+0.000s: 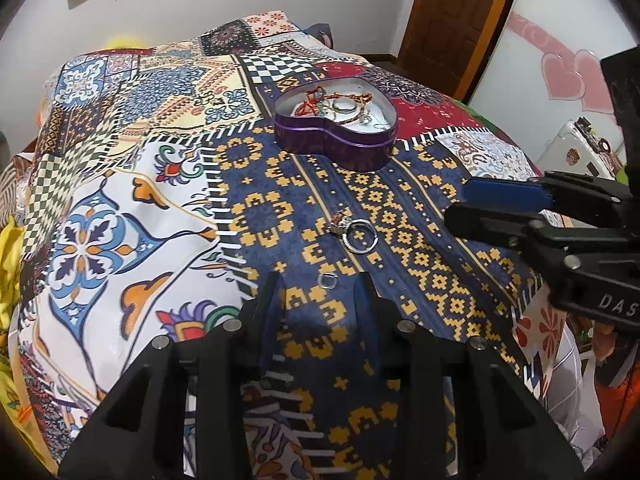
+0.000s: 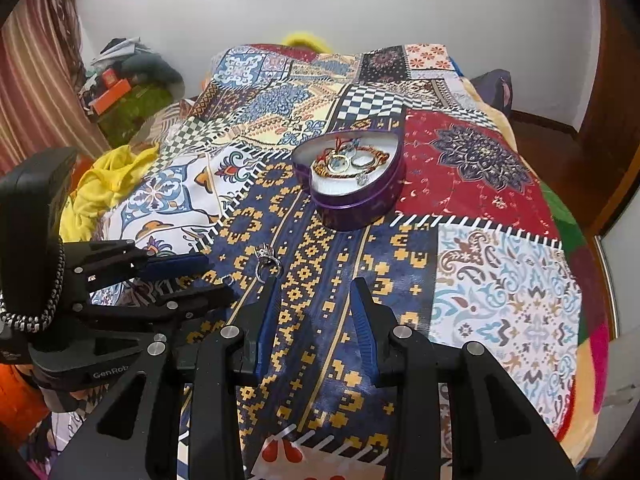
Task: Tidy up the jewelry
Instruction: 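Grasp the remaining silver ring on the cover with the right gripper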
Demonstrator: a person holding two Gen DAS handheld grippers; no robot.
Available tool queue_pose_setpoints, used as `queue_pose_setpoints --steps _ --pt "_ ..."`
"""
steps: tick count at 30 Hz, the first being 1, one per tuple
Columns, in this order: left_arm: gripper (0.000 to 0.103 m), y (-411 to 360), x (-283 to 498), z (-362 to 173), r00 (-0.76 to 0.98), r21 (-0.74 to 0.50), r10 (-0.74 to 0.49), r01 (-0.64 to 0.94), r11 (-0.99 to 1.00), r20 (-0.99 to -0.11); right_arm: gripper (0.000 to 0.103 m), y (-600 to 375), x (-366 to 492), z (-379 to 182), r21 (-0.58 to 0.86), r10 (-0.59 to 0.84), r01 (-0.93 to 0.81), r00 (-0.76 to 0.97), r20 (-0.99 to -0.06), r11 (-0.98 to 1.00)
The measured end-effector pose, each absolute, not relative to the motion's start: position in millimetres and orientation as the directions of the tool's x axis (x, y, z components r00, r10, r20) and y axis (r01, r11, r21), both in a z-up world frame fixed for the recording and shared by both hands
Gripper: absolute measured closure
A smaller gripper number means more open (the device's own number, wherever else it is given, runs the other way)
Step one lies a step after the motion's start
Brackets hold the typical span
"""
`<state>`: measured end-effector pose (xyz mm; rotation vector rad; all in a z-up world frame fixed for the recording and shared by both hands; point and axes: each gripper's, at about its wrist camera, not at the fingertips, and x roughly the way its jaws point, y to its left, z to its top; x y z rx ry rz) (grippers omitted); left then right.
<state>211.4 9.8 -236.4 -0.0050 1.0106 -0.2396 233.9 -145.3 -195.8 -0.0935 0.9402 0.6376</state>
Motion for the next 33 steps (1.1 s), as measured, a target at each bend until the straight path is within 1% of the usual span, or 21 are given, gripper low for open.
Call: queue_pose_setpoints --steps 1,4,7,9,14,20,30,31,32,33 --pt "0.070 8.7 212.1 -238.2 0.507 -0.114 -0.203 0.202 0.973 -0.837 0.071 -144.6 234.2 -196.9 0.196 0.470 -0.549 0.418 -0.777 0.812" --pt "0.079 6.1 214.5 -240.3 0.516 -0.092 -0.194 0.217 0.972 -0.835 0.071 -142.8 236.2 -200.0 0.200 0.472 -0.552 0.411 -0.780 0.810" --pt "0.087 8.8 218.4 -241.6 0.517 -0.105 -0.202 0.211 0.972 -0.832 0.071 -139.2 238.1 -204.0 0.206 0.476 -0.559 0.394 -0.786 0.803" --pt "0.095 11.3 220.4 -242.2 0.518 -0.109 -0.203 0.206 0.972 -0.831 0.071 -135.9 239.0 -207.0 0.204 0.475 -0.566 0.386 -0.790 0.799" --pt "0.095 18.4 218.9 -238.6 0.525 -0.121 -0.209 0.198 0.973 -0.825 0.071 -126.6 242.0 -211.8 0.221 0.489 -0.579 0.359 -0.795 0.785" --pt "0.095 41.7 217.3 -225.3 0.569 -0.121 -0.180 0.140 0.983 -0.802 0.071 -101.5 242.7 -216.5 0.175 0.476 -0.633 0.344 -0.809 0.754" --pt "0.095 55.4 215.1 -214.7 0.600 -0.125 -0.173 0.120 0.985 -0.781 0.071 -79.2 244.1 -221.3 0.090 0.437 -0.669 0.371 -0.820 0.738" --pt "0.095 55.1 215.0 -214.3 0.601 -0.126 -0.174 0.121 0.985 -0.780 0.073 -80.3 244.1 -220.9 0.091 0.438 -0.666 0.375 -0.817 0.740" --pt "0.095 54.3 214.9 -214.1 0.602 -0.127 -0.174 0.121 0.985 -0.779 0.080 -81.2 244.0 -220.5 0.089 0.436 -0.663 0.379 -0.817 0.743" --pt "0.095 53.7 214.8 -213.8 0.603 -0.128 -0.176 0.122 0.984 -0.778 0.085 -80.5 244.5 -220.6 0.088 0.434 -0.662 0.379 -0.817 0.745"
